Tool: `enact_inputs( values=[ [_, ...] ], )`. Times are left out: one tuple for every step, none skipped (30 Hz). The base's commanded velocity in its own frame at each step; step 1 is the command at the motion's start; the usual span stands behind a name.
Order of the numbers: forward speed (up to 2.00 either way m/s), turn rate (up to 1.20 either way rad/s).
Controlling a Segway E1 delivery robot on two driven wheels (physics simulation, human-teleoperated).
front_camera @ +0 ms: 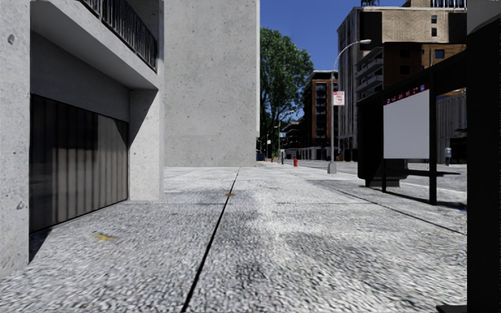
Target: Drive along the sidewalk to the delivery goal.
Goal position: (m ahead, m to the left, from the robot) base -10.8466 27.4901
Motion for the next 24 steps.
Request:
enact_inputs(
  values=[
    [2.00,0.00],
    [2.00,0.00],
    [2.00,0.00],
    [2.00,0.00],
    [2.00,0.00],
    [2.00,0.00],
    [2.00,0.00],
    [2.00,0.00],
    [2.00,0.00],
    [2.00,0.00],
    [2.00,0.00],
    [2.00,0.00],
    [2.00,0.00],
    [2.00,0.00],
    [2.00,0.00],
    [2.00,0.00],
    [2.00,0.00],
    [2.00,0.00],
    [2.00,0.00],
    [2.00,0.00],
    [2.00,0.00],
    [2.00,0.00],
    [2.00,0.00],
    [2.00,0.00]
  ],
)
